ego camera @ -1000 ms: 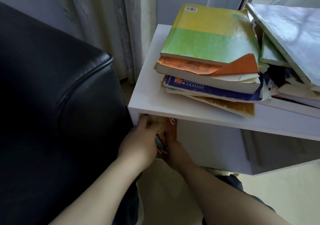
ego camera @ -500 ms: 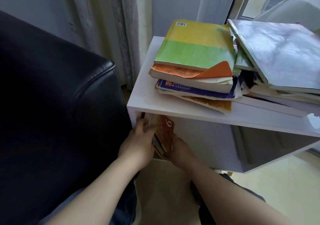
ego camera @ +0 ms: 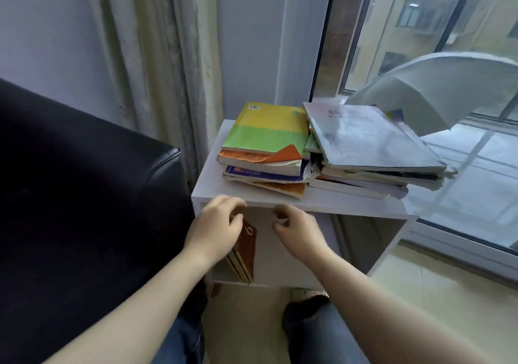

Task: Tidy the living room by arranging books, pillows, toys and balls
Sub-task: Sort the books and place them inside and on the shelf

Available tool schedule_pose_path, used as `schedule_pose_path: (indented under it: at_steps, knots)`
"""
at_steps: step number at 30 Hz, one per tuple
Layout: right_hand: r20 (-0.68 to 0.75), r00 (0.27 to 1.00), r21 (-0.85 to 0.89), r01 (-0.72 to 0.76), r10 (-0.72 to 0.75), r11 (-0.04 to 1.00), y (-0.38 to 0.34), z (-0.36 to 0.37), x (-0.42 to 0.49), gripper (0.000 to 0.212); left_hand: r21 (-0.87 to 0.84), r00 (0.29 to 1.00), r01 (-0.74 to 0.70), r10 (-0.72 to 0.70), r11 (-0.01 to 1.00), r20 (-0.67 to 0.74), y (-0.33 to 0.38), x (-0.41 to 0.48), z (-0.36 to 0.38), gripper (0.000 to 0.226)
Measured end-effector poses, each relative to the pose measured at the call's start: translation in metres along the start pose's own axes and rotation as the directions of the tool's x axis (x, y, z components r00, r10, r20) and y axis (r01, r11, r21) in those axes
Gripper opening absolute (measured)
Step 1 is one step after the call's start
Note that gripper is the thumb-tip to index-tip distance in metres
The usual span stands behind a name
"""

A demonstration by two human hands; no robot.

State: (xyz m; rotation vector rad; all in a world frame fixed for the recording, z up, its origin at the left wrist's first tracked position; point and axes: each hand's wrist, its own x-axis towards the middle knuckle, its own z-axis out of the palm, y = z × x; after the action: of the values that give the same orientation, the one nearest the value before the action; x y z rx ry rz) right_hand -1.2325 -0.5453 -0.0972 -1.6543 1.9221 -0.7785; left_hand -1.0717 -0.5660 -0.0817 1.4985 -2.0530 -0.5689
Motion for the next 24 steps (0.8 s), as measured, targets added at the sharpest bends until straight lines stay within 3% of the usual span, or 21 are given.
schedule_pose_path:
  at_steps: [5,10,14,17,21,24]
  knots:
    - [-0.186,0.979,-0.050,0.077,-0.085,0.996,-0.018,-0.048,-0.004,0.032,0.016,0.980,-0.183,0.184,0.983,-0.075,0.058,0.019,-0.016,0.027]
    - [-0.324,0.934,-0.276,0.058,-0.149,0.960,-0.018,-0.088,0.003,0.031,0.153,0.971,-0.239,0.234,0.959,0.054,0.086,0.045,-0.017,0.037]
    - [-0.332,0.939,-0.456,-0.079,-0.087,0.887,-0.013,-0.109,0.020,0.041,0.110,0.979,-0.154,0.137,0.982,0.148,0.096,0.064,-0.015,0.050]
    - [-0.215,0.976,-0.515,-0.091,-0.026,0.852,-0.001,-0.114,0.039,0.055,0.300,0.970,-0.167,0.102,0.939,0.222,0.100,0.085,-0.011,0.064]
    - [-0.158,0.983,-0.652,-0.035,-0.090,0.757,0.010,-0.117,0.051,0.045,0.438,0.899,-0.055,-0.147,0.897,0.413,0.092,0.106,-0.002,0.082]
    - [-0.128,0.983,-0.691,0.009,-0.135,0.722,0.010,-0.120,0.059,0.036,0.531,0.889,-0.045,-0.208,0.846,0.408,0.097,0.115,0.000,0.074]
